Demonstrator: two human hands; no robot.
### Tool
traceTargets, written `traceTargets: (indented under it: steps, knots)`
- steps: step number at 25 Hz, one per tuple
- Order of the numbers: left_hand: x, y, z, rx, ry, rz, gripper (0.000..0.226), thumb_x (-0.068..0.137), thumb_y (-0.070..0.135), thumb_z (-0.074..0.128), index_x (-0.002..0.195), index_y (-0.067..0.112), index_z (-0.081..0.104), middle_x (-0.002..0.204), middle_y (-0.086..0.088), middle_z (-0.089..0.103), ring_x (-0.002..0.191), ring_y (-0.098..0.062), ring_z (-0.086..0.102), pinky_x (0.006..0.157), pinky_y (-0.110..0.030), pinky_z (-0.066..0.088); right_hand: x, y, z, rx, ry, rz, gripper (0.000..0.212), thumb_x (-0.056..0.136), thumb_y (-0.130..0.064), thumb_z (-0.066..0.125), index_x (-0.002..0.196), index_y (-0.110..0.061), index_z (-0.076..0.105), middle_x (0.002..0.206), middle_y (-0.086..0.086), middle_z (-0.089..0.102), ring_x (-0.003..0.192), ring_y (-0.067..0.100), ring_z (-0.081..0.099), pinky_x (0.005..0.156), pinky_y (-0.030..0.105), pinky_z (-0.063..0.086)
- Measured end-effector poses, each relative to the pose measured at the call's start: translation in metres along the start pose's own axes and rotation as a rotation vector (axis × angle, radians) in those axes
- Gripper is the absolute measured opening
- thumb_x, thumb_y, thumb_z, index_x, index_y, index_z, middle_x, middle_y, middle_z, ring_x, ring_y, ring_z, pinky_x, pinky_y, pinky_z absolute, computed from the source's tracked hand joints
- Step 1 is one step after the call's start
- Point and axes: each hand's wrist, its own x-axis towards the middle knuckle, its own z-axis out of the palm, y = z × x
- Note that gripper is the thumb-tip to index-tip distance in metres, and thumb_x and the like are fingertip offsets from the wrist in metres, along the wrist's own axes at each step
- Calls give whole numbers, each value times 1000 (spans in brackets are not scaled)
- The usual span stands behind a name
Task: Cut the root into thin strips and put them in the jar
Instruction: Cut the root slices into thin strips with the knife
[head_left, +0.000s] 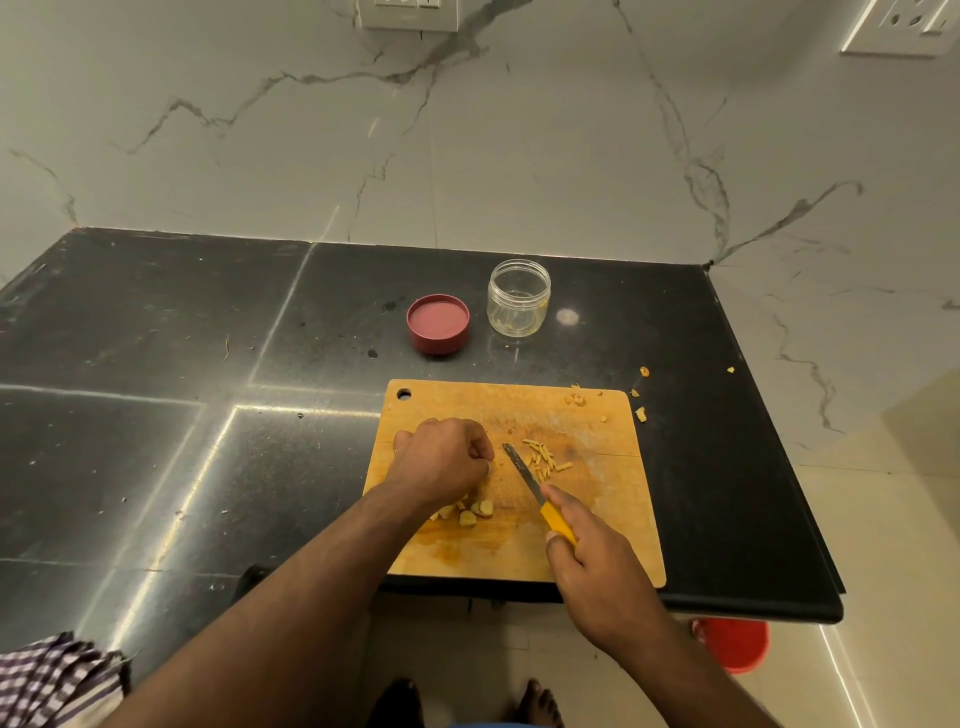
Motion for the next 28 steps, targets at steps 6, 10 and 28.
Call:
traceTargets:
  steps: [6,10,28]
  knots:
    - [0,1,5,-13,24,-3,19,95,27,64,109,37,68,104,18,67,106,-10,55,92,-42,36,0,-2,-2,1,-22,12,50,103,-24,41,151,-35,31,147,-15,40,121,4,48,100,22,45]
    - [1,5,7,11,84,-2,13,93,39,68,105,35,69,102,16,67,107,-12,54,93,-42,35,2,-3,-4,-12,-33,23,50,104,-25,40,151,-35,30,147,-15,41,123,5,48,102,25,46]
    - [2,6,6,35,70,12,22,95,38,63,116,37,70,111,16,69,113,-13,50,95,-42,32,6,-8,-9,-14,-49,73,50,102,-26,44,149,-40,32,147,-15,43,120,2,45,103,20,37]
